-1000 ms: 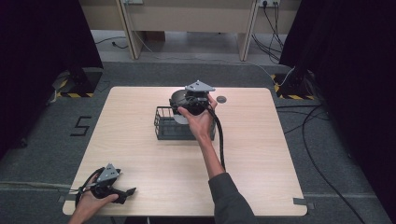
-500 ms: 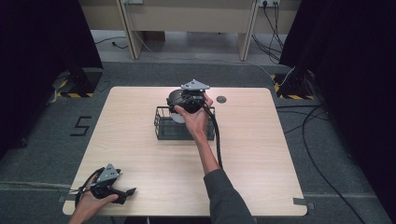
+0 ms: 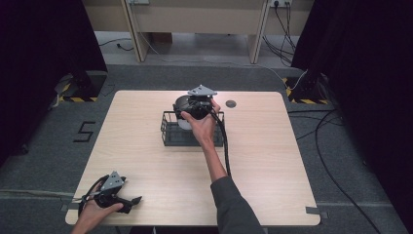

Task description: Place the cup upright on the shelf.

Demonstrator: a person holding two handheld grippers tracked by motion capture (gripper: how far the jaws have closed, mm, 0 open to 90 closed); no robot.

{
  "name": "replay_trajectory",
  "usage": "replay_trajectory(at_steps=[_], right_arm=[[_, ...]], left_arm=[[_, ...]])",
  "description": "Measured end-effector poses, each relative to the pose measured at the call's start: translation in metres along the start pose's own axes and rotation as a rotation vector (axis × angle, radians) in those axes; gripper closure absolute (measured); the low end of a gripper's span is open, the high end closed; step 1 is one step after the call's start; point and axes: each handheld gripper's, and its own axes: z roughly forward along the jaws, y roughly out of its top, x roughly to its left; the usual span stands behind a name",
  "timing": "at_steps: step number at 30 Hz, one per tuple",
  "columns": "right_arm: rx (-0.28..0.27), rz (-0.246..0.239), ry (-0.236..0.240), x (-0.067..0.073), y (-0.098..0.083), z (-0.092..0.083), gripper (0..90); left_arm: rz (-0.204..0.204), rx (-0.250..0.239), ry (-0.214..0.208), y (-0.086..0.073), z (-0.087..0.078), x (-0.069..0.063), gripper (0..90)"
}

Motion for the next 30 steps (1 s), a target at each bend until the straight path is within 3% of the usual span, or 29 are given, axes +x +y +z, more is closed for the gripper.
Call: replay_trajectory(at_steps=[15,30], right_arm=[[0.033,-0.01,0.007,-0.002,-0.012,0.007,6.4],[0.058,0.011,0.015,-0.007,-0.026,0.01,6.1]], left_arm=[[0.0,0.0,-0.001,0.0,0.0,0.0,0.0],[-0.001,-0.001,-0.001,0.0,0.0,0.0,0.0]])
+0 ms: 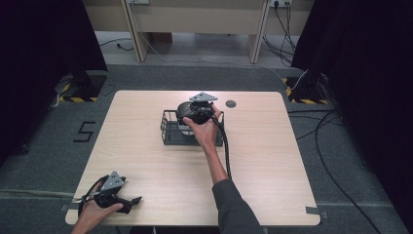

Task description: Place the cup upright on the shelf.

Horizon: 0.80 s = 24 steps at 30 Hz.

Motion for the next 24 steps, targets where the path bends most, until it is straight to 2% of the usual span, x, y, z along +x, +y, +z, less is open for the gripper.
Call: replay_trajectory(at_steps=[5,16,21,24], right_arm=[[0.014,-0.014,0.008,-0.0004,-0.0001,-0.0006,5.9],[0.022,-0.014,0.026,-0.0034,-0.0002,-0.0019,5.7],[0.015,-0.034,0.015,-0.0025,0.0008,-0.0025,5.4],[-0.014,-0.058,-0.004,0.0002,0.0046,-0.0059,5.7]], left_arm=[[0.0,0.0,0.0,0.0,0.0,0.0,0.0],[0.0,0.0,0.0,0.0,0.0,0.0,0.0],[0.0,0.0,0.0,0.0,0.0,0.0,0.0],[0.001,0.0,0.0,0.0,-0.0001,0.0001,0.0]])
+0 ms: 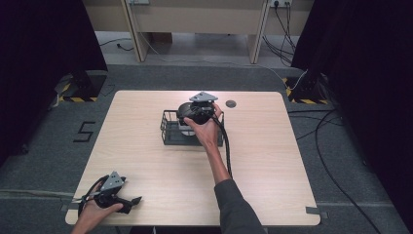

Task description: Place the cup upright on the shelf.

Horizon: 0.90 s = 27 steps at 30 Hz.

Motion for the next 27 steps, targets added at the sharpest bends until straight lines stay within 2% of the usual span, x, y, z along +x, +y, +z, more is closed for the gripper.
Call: replay_trajectory(at_steps=[2,3,4,6,8,10,11,17,22,27], right_arm=[[-0.012,0.003,0.003,0.0,0.001,-0.001,7.1],[-0.029,0.009,0.008,0.0,0.005,-0.005,17.2],[-0.026,0.002,0.005,0.0,0.007,-0.006,18.0],[-0.026,-0.007,0.003,0.001,0.009,-0.008,11.8],[-0.038,-0.001,0.005,0.001,0.011,-0.01,16.8],[-0.046,-0.003,0.01,0.001,0.013,-0.013,13.7],[-0.048,-0.003,0.009,0.001,0.014,-0.014,15.8],[-0.064,0.017,0.016,-0.004,0.017,-0.023,15.0],[-0.071,0.014,0.024,-0.005,0.019,-0.031,15.0],[-0.084,0.021,0.051,-0.005,0.019,-0.04,15.0]], left_arm=[[0.0,0.0,0.0,0.0,0.0,0.0,0.0],[0.0,0.0,0.0,0.0,0.0,0.0,0.0],[0.0,0.0,0.0,0.0,0.0,0.0,0.0],[0.0,0.0,0.0,0.0,0.0,0.0,0.0],[0.0,0.0,0.0,0.0,0.0,0.0,0.0],[0.001,0.001,0.0,0.0,0.0,0.0,0.0],[0.001,0.001,0.0,0.0,0.0,0.0,0.0],[-0.001,-0.001,0.001,0.0,0.0,0.0,0.0],[-0.002,-0.001,0.002,-0.001,-0.001,-0.001,0.0],[-0.003,-0.002,0.005,-0.002,-0.001,-0.001,0.0]])
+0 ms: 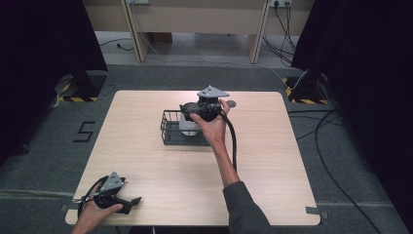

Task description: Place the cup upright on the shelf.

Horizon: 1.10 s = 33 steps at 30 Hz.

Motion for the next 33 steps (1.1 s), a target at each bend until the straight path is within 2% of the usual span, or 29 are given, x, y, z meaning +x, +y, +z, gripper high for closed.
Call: replay_trajectory(at_steps=[11,17,33], right_arm=[[-0.004,0.001,0.025,0.002,-0.009,-0.019,15.1],[0.004,-0.009,0.04,0.005,-0.021,-0.039,15.2],[-0.002,0.008,0.056,0.007,-0.048,-0.072,15.4]], left_arm=[[-0.002,0.001,0.001,0.0,0.0,0.0,0.0],[-0.002,0.0,0.001,0.0,0.0,0.0,0.0],[-0.001,0.0,0.003,-0.001,0.0,0.0,0.0]])
